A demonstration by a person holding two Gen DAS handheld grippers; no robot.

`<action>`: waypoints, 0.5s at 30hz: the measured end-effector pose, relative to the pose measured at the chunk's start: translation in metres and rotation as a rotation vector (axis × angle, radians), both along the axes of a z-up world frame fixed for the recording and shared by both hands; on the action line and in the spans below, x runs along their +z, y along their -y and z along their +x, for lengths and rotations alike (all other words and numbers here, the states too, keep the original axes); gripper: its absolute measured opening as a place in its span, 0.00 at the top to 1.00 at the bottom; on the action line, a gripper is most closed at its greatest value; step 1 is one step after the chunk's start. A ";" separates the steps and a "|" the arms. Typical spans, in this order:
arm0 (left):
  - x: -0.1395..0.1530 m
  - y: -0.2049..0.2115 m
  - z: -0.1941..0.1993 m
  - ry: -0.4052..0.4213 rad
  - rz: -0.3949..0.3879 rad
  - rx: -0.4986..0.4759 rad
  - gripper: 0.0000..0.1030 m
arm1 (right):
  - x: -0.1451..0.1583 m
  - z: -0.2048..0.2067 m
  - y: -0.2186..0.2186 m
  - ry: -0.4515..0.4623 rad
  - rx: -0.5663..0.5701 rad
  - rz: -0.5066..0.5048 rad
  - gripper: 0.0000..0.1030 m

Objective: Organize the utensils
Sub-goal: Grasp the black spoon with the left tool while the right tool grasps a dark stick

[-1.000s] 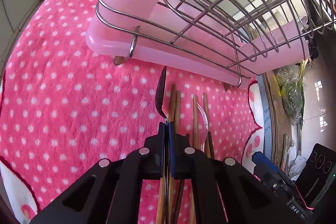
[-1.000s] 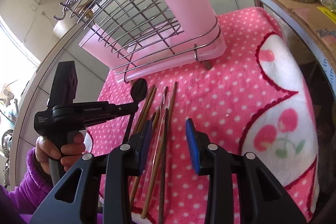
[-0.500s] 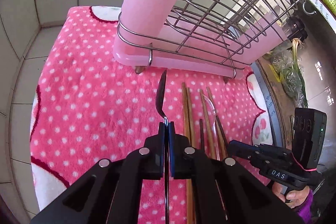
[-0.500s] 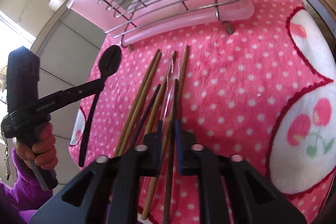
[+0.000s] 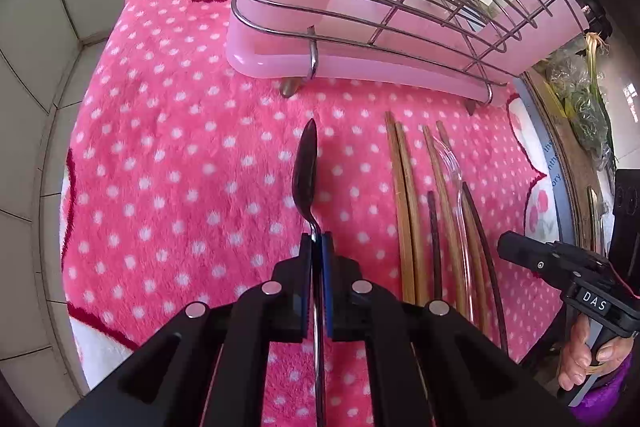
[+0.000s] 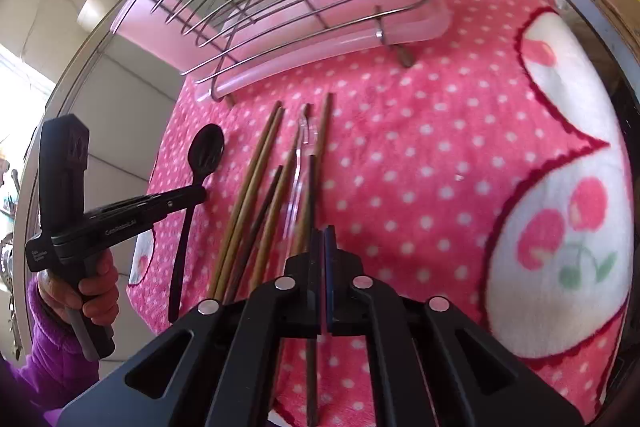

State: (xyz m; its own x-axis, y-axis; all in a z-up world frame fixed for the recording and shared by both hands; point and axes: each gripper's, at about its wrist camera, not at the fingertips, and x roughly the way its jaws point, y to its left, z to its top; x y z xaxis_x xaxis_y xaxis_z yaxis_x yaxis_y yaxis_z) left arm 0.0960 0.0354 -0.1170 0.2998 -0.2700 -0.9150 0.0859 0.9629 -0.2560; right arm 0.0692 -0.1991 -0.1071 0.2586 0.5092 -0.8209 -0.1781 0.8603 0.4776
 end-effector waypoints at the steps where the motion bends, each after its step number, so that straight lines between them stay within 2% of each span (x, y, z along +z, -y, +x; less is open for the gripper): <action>1: -0.001 0.001 0.001 -0.003 0.004 -0.002 0.96 | -0.001 0.002 -0.003 -0.006 0.011 -0.004 0.86; 2: -0.001 0.003 0.003 -0.007 0.007 -0.005 0.96 | -0.003 0.003 -0.006 -0.012 0.020 -0.010 0.81; 7: -0.004 0.006 0.010 -0.017 0.012 -0.012 0.96 | -0.010 0.006 -0.012 -0.036 0.040 -0.003 0.80; 9: -0.004 0.005 0.012 -0.019 0.006 -0.012 0.96 | -0.010 0.005 -0.008 -0.032 0.031 0.026 0.85; 10: -0.005 0.006 0.013 -0.020 0.001 -0.010 0.95 | -0.009 0.004 -0.007 -0.028 0.024 0.040 0.94; 15: -0.004 0.004 0.012 -0.008 -0.021 -0.005 0.97 | 0.004 -0.001 0.024 0.021 -0.072 0.000 0.95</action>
State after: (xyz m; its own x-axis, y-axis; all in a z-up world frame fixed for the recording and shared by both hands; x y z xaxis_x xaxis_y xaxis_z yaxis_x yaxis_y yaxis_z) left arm 0.1079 0.0314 -0.1212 0.2907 -0.2911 -0.9115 0.0887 0.9567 -0.2773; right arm 0.0687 -0.2226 -0.1033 0.3118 0.4888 -0.8148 -0.1252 0.8712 0.4747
